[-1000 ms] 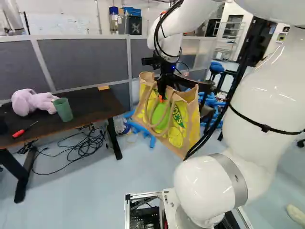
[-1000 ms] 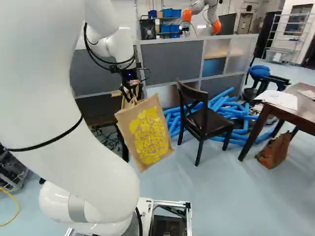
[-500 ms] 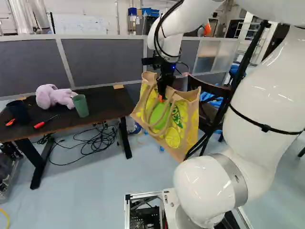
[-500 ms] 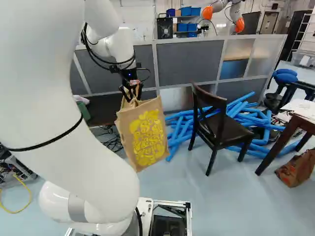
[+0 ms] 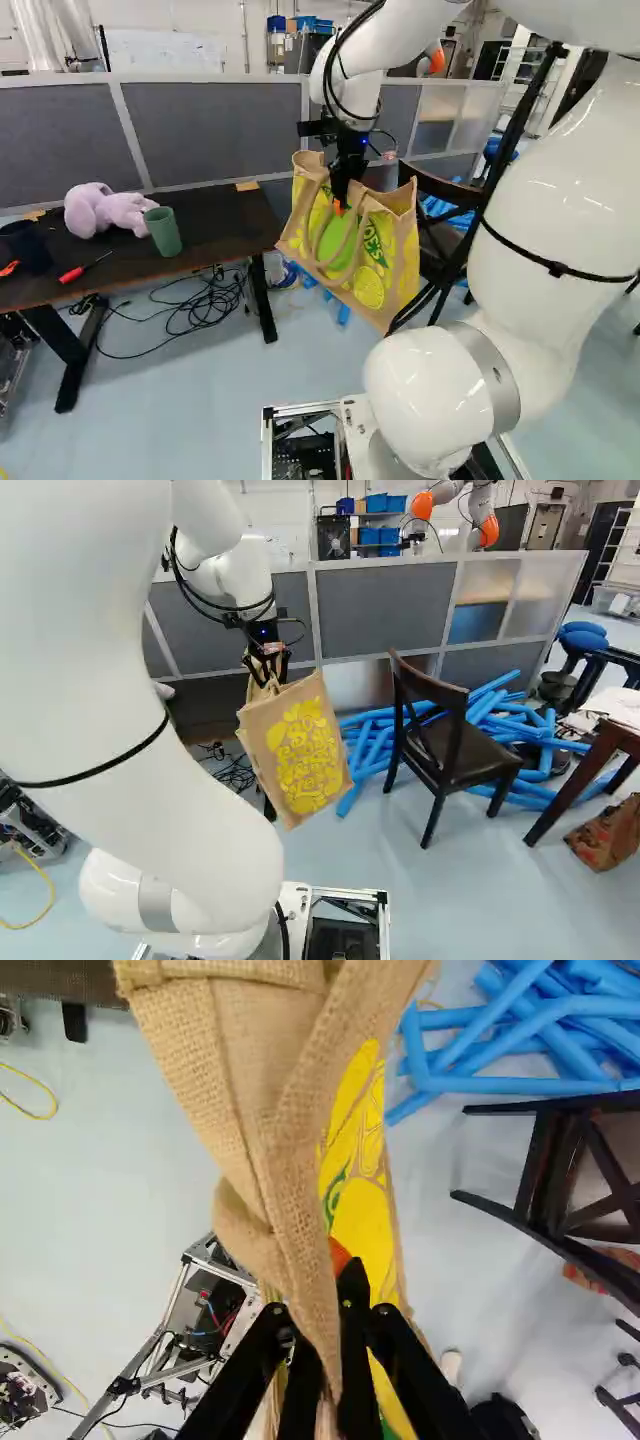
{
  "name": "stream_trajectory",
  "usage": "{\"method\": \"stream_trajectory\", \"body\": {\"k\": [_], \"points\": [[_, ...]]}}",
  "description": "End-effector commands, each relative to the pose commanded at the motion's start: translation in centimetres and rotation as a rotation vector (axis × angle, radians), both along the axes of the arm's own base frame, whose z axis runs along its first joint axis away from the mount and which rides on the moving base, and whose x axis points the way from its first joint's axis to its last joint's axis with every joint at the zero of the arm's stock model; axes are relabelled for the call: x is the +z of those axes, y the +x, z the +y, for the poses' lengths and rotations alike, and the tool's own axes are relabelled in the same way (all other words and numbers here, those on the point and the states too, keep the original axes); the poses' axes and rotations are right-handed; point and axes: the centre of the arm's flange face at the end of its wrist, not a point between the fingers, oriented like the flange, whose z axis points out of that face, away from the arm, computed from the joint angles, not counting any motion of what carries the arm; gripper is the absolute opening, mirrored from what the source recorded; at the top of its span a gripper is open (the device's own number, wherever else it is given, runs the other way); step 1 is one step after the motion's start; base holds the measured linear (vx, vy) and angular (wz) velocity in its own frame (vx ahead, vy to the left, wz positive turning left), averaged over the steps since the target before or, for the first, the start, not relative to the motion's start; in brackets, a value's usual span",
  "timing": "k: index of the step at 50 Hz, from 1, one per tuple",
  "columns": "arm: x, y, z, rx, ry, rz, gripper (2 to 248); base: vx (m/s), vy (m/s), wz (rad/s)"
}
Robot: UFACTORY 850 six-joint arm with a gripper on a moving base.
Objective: Pick up the bag on the ground and place it on the table
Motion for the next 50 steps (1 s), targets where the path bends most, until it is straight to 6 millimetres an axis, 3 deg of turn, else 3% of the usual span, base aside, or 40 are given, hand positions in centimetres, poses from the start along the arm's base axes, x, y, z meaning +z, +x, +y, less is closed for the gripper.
{"method": "stream_trajectory", "body": {"k": [30,50], "points": [[0.00,0.00,0.00,0.000,0.000,0.000,22,0.162,0.117,0.146],[0.00,0.00,0.00,0.000,0.000,0.000,22,0.173,0.095,-0.014]]}}
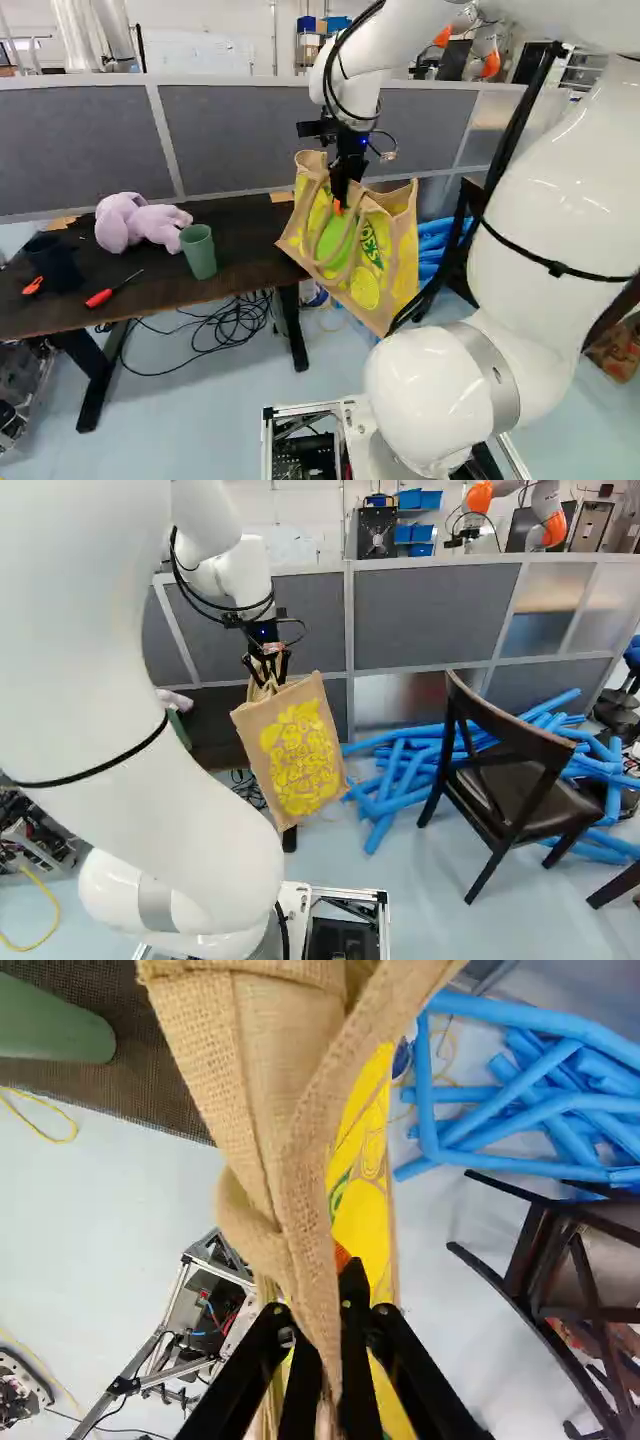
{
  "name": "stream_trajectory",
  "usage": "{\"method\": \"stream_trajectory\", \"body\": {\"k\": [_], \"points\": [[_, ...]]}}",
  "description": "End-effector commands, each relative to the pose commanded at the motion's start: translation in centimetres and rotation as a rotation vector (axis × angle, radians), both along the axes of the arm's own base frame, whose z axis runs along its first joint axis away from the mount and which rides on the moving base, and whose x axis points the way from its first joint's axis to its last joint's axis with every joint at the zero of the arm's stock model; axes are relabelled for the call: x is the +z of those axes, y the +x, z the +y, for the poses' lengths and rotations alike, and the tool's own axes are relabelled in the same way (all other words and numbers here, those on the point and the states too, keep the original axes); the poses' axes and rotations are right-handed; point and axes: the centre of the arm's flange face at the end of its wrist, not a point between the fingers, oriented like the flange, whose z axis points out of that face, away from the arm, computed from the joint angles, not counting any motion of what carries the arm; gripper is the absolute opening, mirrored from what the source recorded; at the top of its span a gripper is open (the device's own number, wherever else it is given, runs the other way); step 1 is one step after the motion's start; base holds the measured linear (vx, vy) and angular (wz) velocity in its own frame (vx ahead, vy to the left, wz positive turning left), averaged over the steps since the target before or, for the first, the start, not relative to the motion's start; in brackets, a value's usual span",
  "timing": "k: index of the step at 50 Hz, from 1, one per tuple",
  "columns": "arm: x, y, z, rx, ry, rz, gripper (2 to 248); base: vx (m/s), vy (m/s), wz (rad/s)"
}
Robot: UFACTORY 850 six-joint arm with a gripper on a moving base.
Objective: Pick up the bag on the ground and place it on the table
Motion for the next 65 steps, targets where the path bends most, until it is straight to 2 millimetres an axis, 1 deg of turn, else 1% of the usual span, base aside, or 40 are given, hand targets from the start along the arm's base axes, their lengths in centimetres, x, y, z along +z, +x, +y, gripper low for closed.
{"method": "stream_trajectory", "body": {"k": [30,52,65], "points": [[0.00,0.00,0.00,0.000,0.000,0.000,22,0.156,0.130,-0.026],[0.00,0.03,0.00,0.000,0.000,0.000,22,0.005,0.005,0.000],[0.02,0.70,0.37,0.006,0.001,-0.001,22,0.000,0.000,0.000]]}}
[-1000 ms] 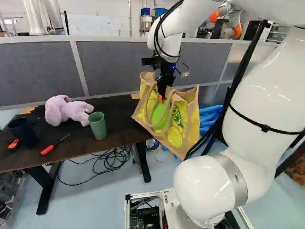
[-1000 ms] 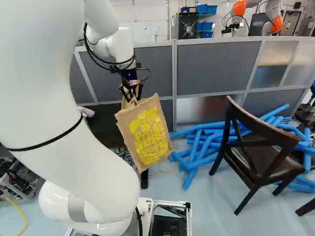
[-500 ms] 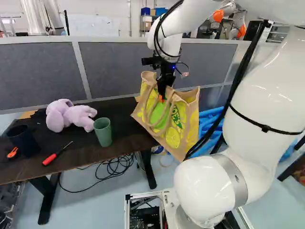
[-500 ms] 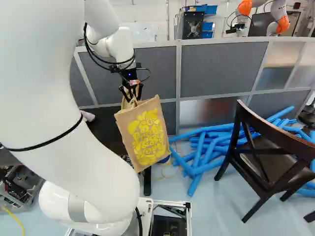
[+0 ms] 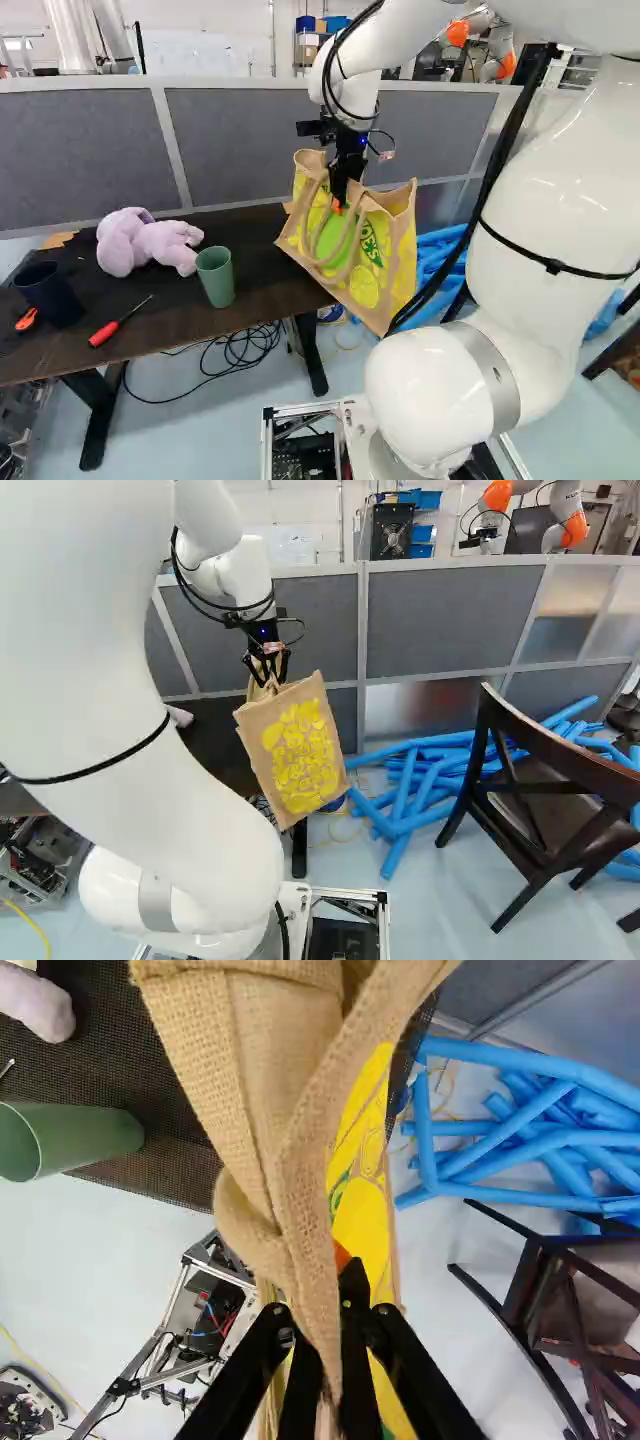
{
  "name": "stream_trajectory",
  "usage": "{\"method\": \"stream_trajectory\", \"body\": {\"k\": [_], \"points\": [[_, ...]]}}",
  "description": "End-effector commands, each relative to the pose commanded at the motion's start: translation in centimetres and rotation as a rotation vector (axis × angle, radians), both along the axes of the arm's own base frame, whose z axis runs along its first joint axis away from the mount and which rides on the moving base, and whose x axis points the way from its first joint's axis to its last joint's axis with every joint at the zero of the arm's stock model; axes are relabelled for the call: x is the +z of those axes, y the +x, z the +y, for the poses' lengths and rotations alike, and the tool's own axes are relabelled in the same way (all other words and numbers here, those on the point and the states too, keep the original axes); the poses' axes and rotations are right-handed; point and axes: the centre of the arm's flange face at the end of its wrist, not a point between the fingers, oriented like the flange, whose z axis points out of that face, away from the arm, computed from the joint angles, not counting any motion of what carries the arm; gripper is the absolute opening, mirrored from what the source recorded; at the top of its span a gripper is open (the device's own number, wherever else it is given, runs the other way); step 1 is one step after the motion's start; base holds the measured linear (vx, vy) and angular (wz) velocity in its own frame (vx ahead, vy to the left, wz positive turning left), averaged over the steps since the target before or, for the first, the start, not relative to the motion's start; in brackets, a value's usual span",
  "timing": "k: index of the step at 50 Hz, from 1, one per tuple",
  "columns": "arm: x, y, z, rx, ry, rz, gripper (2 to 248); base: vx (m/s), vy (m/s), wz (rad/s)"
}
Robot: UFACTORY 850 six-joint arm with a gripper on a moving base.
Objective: Pick up the bag on the ground and place it on the table
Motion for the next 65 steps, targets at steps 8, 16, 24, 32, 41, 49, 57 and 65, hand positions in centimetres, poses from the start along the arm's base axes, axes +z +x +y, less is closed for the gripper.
{"method": "stream_trajectory", "body": {"k": [8,16,24,32,41,49,57,65], "points": [[0.0,0.6,0.7,0.006,0.008,-0.003,22,0.000,0.000,0.000],[0.0,1.4,1.6,0.016,0.019,-0.009,22,0.000,0.000,0.000],[0.1,2.2,2.7,0.025,0.033,-0.011,22,0.000,0.000,0.000],[0.1,3.0,3.9,0.029,0.056,-0.017,22,0.000,0.000,0.000],[0.2,3.9,5.3,0.030,0.086,-0.027,22,0.000,0.000,0.000],[0.2,4.8,6.5,0.023,0.119,-0.031,22,0.000,0.000,0.000],[0.3,5.7,7.5,0.011,0.152,-0.031,22,0.000,0.000,0.000],[0.3,6.6,8.2,0.012,0.164,-0.033,22,0.000,0.000,0.000]]}}
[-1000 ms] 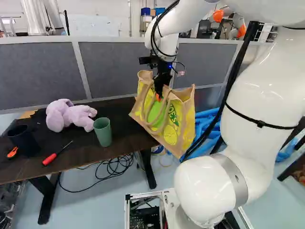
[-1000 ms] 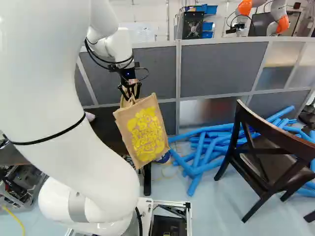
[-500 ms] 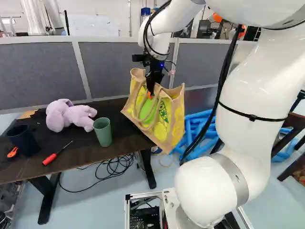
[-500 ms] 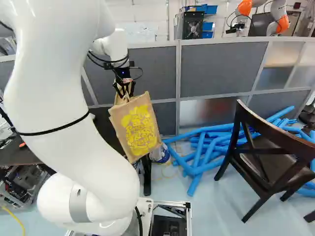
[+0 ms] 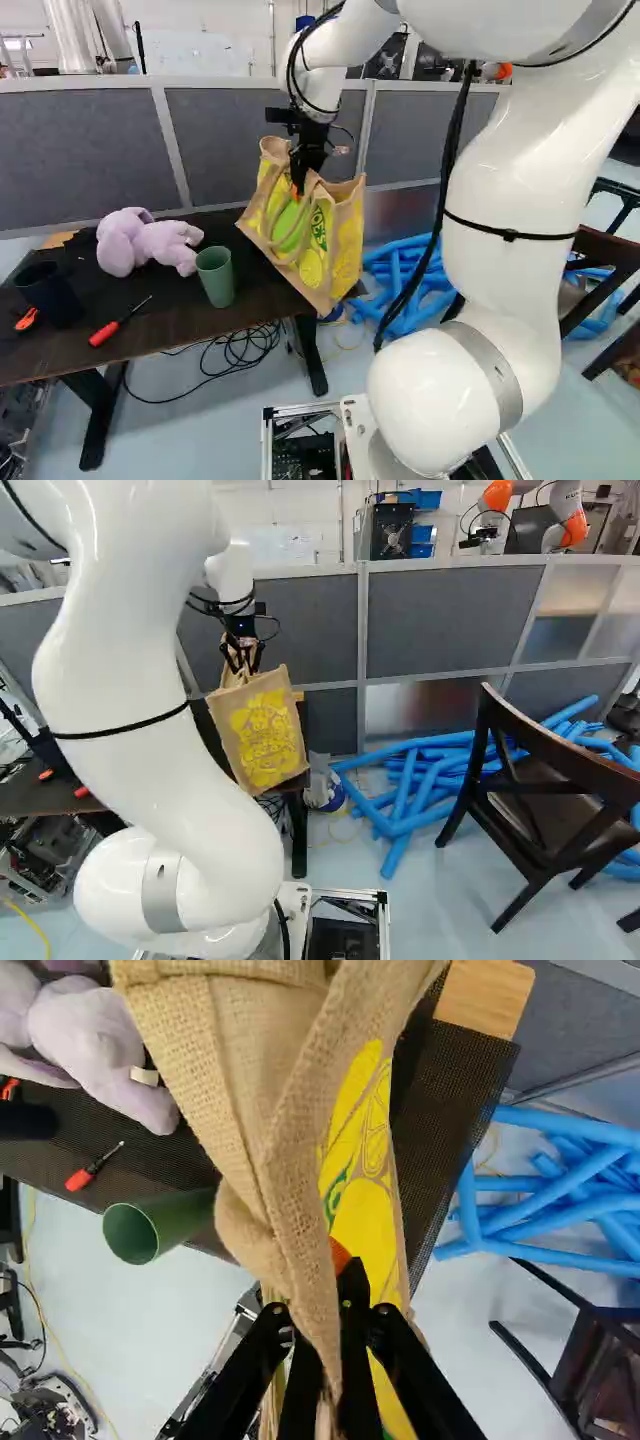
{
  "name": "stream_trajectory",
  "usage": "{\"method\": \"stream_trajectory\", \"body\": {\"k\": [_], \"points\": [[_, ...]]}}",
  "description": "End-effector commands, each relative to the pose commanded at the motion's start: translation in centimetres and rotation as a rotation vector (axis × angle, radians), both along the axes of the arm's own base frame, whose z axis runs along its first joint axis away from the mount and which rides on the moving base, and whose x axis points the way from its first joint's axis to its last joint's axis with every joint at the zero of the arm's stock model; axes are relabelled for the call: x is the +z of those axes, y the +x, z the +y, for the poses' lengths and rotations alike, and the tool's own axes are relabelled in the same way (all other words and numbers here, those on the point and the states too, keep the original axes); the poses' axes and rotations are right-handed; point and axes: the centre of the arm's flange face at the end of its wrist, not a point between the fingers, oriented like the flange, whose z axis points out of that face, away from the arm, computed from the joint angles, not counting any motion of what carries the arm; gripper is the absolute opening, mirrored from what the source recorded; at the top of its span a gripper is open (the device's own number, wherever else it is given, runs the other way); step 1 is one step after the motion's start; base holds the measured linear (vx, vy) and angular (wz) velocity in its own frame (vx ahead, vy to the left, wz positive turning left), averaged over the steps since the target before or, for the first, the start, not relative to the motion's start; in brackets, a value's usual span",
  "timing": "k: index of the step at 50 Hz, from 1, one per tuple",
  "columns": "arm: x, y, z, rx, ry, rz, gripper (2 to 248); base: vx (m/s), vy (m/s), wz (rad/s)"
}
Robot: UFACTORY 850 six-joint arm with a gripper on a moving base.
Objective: Pick up the bag on the ground and place it on the table
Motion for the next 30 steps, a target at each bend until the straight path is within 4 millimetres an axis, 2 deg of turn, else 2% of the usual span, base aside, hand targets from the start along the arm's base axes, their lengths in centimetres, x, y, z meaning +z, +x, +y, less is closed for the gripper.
{"method": "stream_trajectory", "body": {"k": [30], "points": [[0.0,3.7,0.7,0.033,-0.040,-0.021,22,0.000,0.000,0.000]]}}
